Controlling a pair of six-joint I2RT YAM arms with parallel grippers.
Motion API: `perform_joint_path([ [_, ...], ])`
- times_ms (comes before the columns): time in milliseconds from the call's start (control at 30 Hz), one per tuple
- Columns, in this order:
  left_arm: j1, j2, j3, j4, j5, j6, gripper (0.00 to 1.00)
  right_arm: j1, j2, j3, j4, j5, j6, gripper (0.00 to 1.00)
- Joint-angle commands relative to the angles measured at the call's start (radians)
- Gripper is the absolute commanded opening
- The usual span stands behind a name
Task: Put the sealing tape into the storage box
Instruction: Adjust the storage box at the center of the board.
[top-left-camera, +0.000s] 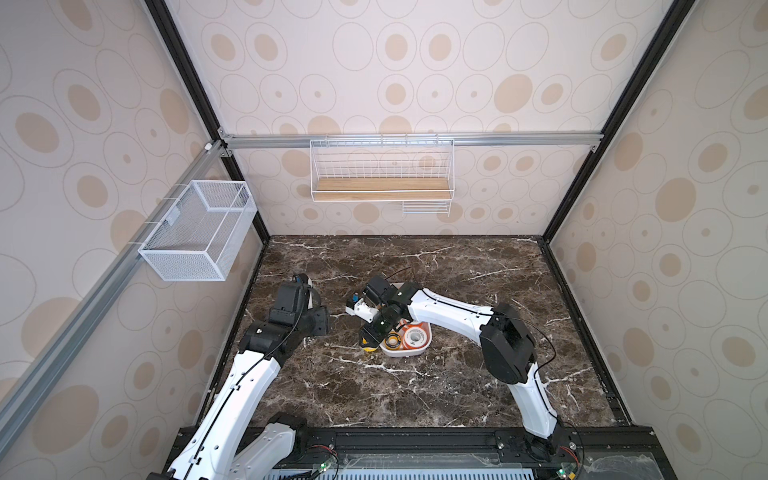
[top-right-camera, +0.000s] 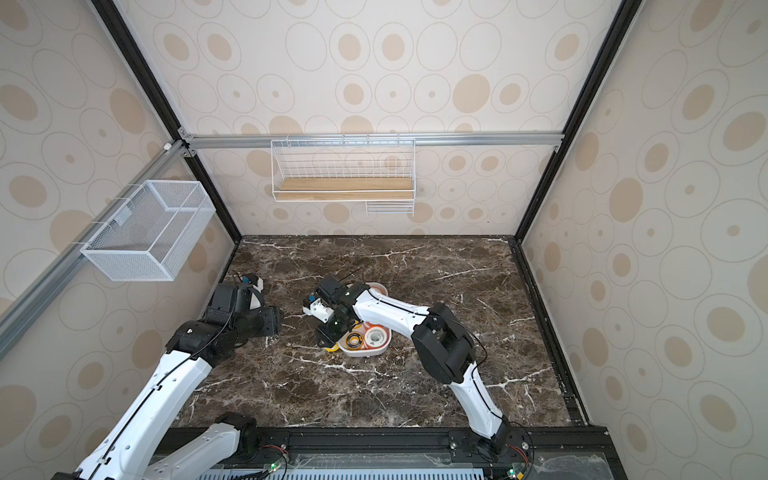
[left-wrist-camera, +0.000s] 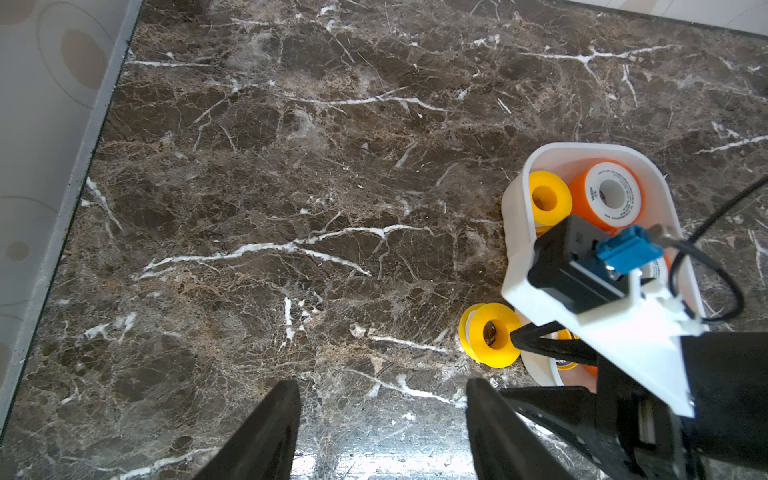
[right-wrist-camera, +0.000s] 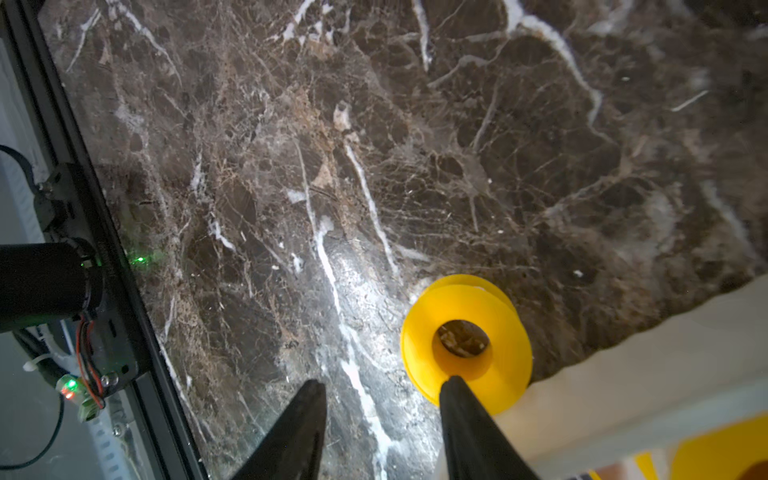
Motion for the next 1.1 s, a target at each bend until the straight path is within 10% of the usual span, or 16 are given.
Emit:
perform_joint_path([
  [0,0.005,0.009,0.003,-0.013,0.017,0.005,0.67,-0.010,0.001,0.014,-0.068,0.111,0.044,0.51],
  [467,-0.007,0.092,-0.061,0.086,0.271,-0.081,0.72,-0.082,-0.192,-0.113,0.056,-0.010,0.088,0.53],
  [1067,-0.251,0.417,-0.091,0.283,0.210,-0.121,0.81,-0.466,-0.385,-0.472,0.139,0.002,0.175,0.49],
])
